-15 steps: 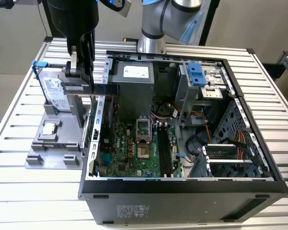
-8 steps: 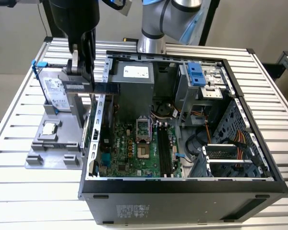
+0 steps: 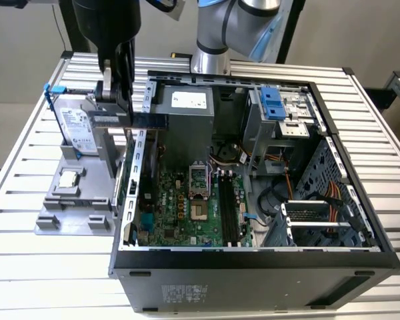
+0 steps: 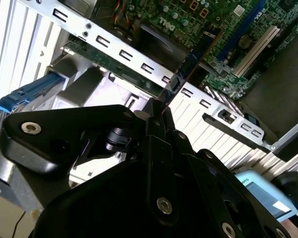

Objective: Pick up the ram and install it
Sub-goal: 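Pick up the ram and move it above insertion slot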

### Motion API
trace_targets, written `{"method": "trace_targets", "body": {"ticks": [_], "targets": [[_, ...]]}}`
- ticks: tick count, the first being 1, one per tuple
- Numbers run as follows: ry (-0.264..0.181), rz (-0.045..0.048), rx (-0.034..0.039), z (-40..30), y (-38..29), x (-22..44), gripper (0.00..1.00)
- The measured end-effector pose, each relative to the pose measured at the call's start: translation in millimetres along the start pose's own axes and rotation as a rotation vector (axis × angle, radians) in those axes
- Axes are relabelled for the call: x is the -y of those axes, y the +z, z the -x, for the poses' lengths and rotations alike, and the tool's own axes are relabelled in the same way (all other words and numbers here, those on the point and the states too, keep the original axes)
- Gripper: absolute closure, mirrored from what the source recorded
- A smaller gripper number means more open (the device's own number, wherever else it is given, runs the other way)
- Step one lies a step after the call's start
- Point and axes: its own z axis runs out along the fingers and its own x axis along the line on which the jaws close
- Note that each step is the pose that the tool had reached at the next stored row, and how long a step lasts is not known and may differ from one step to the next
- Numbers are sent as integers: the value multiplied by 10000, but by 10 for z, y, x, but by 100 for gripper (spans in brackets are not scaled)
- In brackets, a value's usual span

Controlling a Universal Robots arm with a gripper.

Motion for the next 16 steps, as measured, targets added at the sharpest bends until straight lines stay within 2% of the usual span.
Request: {"method": "trace_targets", "body": {"ticks": [8,16], "targets": [[-7,1,-1,28,0,35,100],[40,-1,0,34,-4,209,100]]}}
